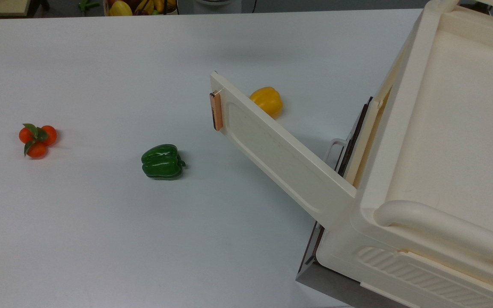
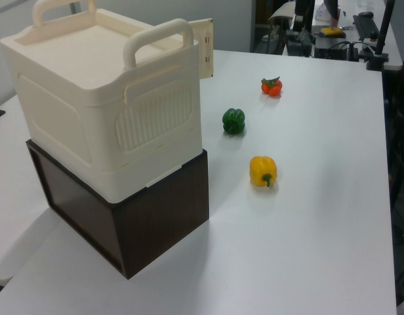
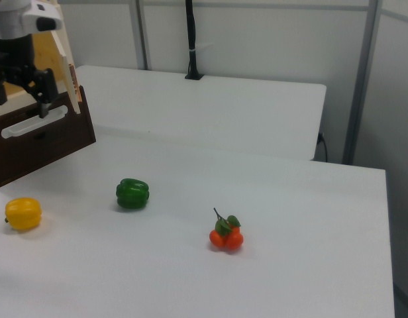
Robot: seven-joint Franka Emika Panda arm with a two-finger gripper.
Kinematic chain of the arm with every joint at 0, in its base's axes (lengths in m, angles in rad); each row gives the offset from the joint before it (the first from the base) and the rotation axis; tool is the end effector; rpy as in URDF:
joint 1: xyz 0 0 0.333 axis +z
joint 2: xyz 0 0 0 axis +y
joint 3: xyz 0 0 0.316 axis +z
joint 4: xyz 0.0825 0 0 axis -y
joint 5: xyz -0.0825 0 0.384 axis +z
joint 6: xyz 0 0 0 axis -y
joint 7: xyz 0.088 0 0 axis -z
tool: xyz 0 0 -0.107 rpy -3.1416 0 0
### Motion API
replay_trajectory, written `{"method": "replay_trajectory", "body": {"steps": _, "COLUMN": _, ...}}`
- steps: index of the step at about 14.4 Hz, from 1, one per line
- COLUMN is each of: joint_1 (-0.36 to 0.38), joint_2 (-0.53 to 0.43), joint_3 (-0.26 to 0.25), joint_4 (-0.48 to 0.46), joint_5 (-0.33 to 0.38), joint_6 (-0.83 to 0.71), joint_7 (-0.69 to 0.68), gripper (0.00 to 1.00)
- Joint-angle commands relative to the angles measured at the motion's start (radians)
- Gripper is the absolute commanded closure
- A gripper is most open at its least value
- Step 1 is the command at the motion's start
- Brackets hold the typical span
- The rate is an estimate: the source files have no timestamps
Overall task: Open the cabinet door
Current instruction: 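Release the door and lift the gripper away from it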
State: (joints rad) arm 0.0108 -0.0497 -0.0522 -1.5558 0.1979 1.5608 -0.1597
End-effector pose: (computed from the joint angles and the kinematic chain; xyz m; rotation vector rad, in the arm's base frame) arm 0.5385 -0.0019 0.6600 -2.9399 -0.1850 -0.1098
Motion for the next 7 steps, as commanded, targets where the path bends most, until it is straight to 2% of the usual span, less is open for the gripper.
{"method": "replay_trajectory", "body": {"steps": 1, "joint_1": 0.011, "joint_2": -0.013, "joint_3": 0.037, "joint_4": -0.017, "joint_5": -0.02, "joint_6": -0.002, "joint_7": 0.157, "gripper": 0.0}}
{"method": "replay_trajectory", "body": {"steps": 3, "joint_1": 0.009, "joint_2": -0.01, "joint_3": 0.058, "joint_4": -0.021, "joint_5": -0.021, "joint_6": 0.008, "joint_7": 0.155, "gripper": 0.0}}
{"method": "replay_trajectory", "body": {"steps": 7, "joint_1": 0.001, "joint_2": 0.008, "joint_3": 0.055, "joint_4": -0.024, "joint_5": -0.025, "joint_6": 0.081, "joint_7": 0.155, "gripper": 0.0}}
